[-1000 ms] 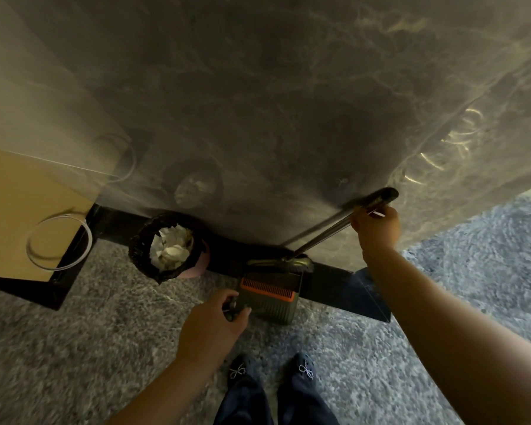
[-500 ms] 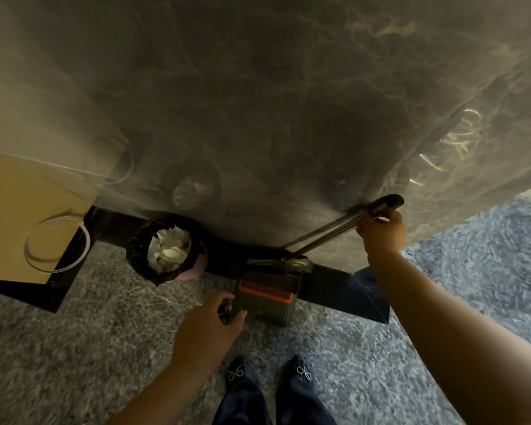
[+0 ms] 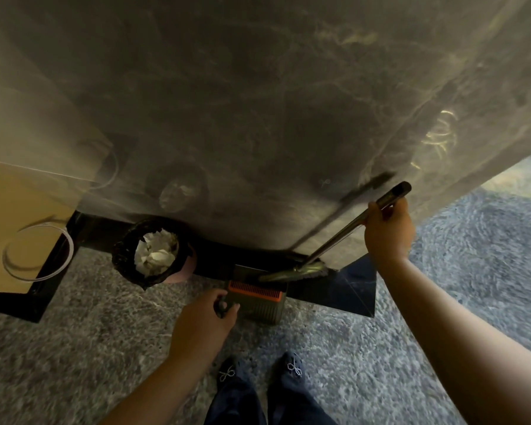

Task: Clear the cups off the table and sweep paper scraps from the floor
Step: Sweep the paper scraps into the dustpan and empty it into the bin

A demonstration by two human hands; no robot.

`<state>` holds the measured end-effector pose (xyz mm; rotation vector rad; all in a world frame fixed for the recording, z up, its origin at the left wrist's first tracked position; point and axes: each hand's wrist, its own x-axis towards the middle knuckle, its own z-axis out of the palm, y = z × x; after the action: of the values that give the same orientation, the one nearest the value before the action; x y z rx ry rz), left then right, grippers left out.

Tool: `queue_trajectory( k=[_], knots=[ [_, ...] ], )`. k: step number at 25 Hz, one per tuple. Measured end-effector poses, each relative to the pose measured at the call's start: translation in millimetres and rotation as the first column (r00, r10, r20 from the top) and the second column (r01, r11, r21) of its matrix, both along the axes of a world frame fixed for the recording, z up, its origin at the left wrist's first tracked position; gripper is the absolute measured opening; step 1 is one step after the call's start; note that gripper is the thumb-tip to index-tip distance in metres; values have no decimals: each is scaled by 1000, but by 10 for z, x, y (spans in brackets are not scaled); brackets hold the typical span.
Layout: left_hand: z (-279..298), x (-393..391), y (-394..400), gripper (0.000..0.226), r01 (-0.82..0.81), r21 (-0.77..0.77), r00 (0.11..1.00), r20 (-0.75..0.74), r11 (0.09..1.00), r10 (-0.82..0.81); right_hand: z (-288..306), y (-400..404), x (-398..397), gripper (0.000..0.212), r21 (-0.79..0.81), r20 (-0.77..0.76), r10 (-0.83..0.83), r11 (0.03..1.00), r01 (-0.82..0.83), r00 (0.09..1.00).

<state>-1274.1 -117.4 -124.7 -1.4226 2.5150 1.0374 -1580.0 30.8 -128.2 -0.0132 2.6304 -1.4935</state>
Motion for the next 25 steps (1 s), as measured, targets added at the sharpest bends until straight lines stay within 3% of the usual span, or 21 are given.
queue_trajectory(
  k=[9, 17, 25],
  knots=[
    [89, 91, -74, 33, 116, -168, 992, 70, 979, -106, 399, 279, -44, 10, -23, -35, 93, 995, -93, 995],
    [159, 410, -409, 44, 67, -246, 996, 70, 967, -52, 642, 157, 20, 18, 9, -80, 203, 979, -203, 976],
    [142, 660, -508, 43, 95, -286, 994, 82, 954, -74, 912, -57, -24, 10, -9, -155, 239, 970, -243, 959]
  ],
)
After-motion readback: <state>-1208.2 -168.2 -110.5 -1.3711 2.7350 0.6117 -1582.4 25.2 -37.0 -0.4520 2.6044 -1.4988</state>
